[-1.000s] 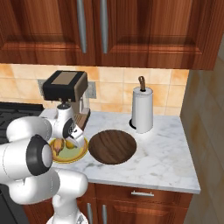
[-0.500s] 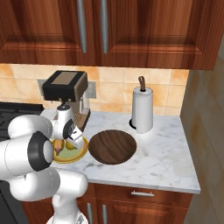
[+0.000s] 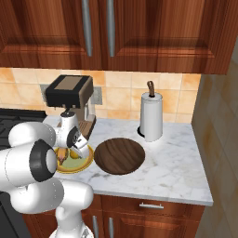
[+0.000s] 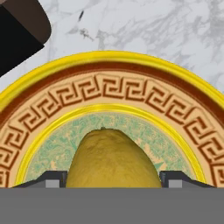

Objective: Place the chicken drumstick on the plate and place the lemon on the same plate.

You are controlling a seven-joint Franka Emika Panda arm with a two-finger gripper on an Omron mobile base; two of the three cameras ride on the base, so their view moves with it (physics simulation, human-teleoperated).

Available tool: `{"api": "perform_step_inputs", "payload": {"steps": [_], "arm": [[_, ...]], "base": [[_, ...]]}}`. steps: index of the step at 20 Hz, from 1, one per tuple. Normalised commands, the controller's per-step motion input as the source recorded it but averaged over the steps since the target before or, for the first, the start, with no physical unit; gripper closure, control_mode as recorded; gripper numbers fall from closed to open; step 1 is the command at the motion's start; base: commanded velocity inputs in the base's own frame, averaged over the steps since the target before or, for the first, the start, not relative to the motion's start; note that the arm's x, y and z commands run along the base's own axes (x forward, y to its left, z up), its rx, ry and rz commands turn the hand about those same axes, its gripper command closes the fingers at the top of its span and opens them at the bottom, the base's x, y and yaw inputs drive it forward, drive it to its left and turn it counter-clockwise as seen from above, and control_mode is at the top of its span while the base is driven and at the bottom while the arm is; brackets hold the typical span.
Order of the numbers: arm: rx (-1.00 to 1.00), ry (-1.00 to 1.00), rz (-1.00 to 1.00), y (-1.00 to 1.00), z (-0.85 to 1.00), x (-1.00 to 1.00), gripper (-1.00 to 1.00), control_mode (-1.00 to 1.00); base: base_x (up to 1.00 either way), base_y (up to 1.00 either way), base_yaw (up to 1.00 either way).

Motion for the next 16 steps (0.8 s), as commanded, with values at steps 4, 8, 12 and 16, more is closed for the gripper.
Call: {"api": "perform_step_inputs", "payload": {"steps": [4,8,12,16], "arm": [[0.00,0.00,0.00,0.00,0.00,0.00,-1.00,-1.00],[0.00,0.00,0.00,0.00,0.29,-0.05,-1.00,-1.00],[0.00,-0.01,0.00,0.00,0.65,-0.41,-1.00,-1.00],[0.00,-0.02,0.00,0.00,0.75,-0.62,-1.00,-1.00]], "base": [[0.00,0.00,0.00],[0.00,0.00,0.00],[0.00,0.00,0.00],[0.00,0.00,0.00]]}}
